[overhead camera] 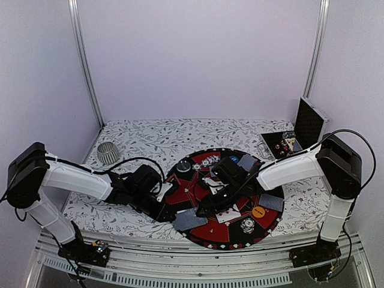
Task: Distribute texas hold em gaming equipment
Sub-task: Pick up the poker card from the face-down deck piles.
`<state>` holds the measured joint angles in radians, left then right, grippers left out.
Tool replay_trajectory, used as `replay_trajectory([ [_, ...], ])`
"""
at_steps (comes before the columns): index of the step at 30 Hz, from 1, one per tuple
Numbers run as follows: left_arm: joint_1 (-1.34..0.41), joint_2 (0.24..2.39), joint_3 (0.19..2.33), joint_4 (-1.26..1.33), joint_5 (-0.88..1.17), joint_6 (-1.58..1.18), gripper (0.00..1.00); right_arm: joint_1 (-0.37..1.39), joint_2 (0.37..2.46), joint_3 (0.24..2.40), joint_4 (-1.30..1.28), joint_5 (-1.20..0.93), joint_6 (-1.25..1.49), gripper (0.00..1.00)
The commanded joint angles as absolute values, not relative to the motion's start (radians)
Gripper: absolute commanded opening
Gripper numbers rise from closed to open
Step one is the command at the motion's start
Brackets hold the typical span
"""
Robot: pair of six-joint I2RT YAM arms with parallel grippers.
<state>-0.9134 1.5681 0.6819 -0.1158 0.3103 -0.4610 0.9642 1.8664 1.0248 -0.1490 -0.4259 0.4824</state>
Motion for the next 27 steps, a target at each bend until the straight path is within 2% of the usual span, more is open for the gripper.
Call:
replay_trajectory([
  [1,-0.905,1.539,0.667,-0.136,0.311,-0.454,0.16,0.972,1.881,1.038,-0.144,-0.423,0.482,0.48],
  [8,-0.905,1.517,0.660,-0.128,0.345,-0.452,0.00,0.973,1.876,1.038,-0.146,-0.420,0.483,0.48],
  [20,-0.909,1.373,0.679,-0.231,0.326,-0.420,0.00,0.972,1.821,1.047,-0.161,-0.422,0.462,0.50],
  [27,-0.916,1.247,0.723,-0.269,0.234,-0.367,0.00,0.967,1.593,1.062,-0.161,-0.434,0.353,0.59],
])
